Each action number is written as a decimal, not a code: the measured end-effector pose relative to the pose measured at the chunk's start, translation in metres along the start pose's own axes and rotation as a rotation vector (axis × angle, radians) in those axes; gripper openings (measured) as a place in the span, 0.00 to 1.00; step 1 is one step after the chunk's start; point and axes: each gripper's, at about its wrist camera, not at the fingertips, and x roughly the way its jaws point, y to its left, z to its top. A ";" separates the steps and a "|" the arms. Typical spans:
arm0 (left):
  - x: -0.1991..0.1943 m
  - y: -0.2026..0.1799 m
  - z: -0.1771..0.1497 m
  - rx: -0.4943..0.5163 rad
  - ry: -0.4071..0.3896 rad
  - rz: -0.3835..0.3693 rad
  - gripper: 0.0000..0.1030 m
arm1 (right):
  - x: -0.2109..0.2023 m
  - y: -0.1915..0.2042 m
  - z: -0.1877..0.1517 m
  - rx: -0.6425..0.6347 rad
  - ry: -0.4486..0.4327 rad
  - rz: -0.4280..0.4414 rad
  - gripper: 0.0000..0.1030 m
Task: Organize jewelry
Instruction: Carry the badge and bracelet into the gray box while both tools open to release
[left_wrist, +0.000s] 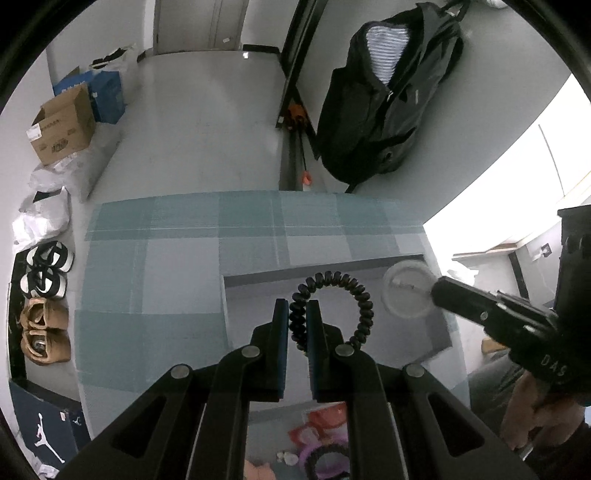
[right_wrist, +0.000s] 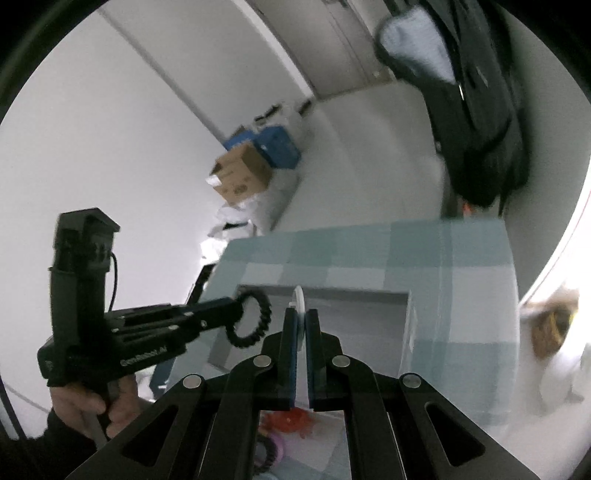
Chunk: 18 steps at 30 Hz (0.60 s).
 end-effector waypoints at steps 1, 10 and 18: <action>0.003 0.001 0.001 -0.004 0.007 -0.003 0.05 | 0.003 -0.002 -0.001 0.008 0.008 -0.003 0.03; 0.013 0.006 0.002 -0.014 0.026 -0.016 0.05 | 0.028 -0.007 -0.008 0.030 0.077 0.004 0.03; 0.016 0.002 0.003 0.000 0.033 -0.028 0.18 | 0.024 -0.004 -0.008 0.037 0.062 0.018 0.07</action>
